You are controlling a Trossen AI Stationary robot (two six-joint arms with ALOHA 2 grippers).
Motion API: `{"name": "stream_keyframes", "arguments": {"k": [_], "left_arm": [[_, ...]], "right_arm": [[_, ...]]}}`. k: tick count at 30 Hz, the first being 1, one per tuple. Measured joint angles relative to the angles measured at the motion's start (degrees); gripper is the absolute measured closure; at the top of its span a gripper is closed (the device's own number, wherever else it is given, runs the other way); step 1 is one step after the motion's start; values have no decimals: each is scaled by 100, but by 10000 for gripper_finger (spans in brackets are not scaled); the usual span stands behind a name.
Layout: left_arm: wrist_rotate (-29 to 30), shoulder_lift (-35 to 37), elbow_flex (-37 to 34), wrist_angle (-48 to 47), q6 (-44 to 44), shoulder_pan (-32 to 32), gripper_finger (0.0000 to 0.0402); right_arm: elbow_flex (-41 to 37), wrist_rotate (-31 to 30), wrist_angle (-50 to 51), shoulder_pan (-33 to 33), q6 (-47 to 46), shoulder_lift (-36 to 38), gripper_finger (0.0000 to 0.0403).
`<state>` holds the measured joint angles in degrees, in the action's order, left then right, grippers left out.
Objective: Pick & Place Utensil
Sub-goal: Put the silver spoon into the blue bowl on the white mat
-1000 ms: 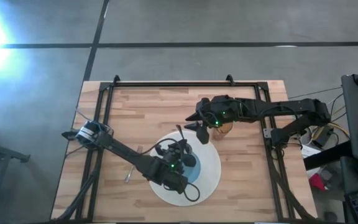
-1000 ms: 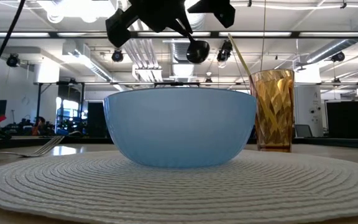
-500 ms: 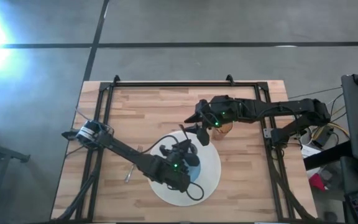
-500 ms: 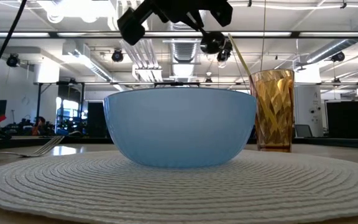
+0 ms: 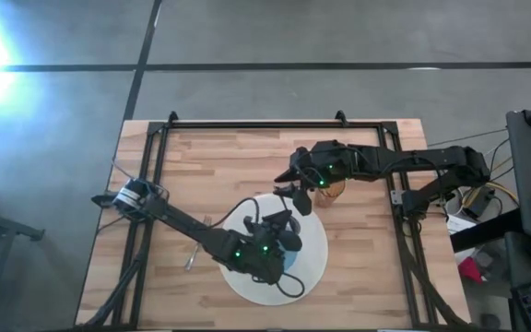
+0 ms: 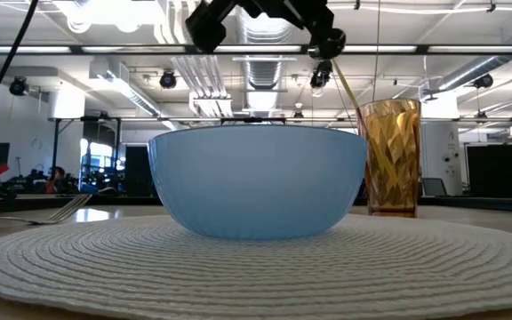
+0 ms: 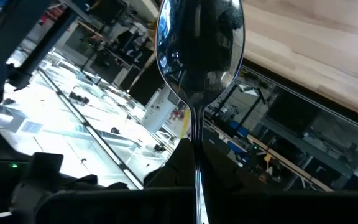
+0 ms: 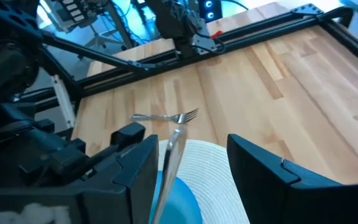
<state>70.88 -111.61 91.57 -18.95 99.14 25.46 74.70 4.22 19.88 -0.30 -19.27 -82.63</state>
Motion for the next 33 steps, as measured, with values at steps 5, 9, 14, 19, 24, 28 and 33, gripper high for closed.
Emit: {"name": "stream_keyframes", "arguments": {"k": [5,9,14,19,24,28,33], "left_arm": [[-10,0,0,450,159,-41,401],[-34,0,0,437,256,-66,401],[-41,0,0,436,309,-100,401],[-65,-1,0,426,329,-124,401],[-89,-2,0,421,334,-130,402],[-89,-2,0,423,320,-132,401],[-84,-2,0,433,287,-132,385]], "right_arm": [[0,89,62,0,-6,0,218],[0,89,107,-4,-21,2,248],[0,235,120,-2,-22,0,316],[0,261,125,2,-25,0,385],[0,360,113,2,-42,-2,392],[0,360,115,0,-36,-4,393],[0,357,115,0,0,-4,394]]}}
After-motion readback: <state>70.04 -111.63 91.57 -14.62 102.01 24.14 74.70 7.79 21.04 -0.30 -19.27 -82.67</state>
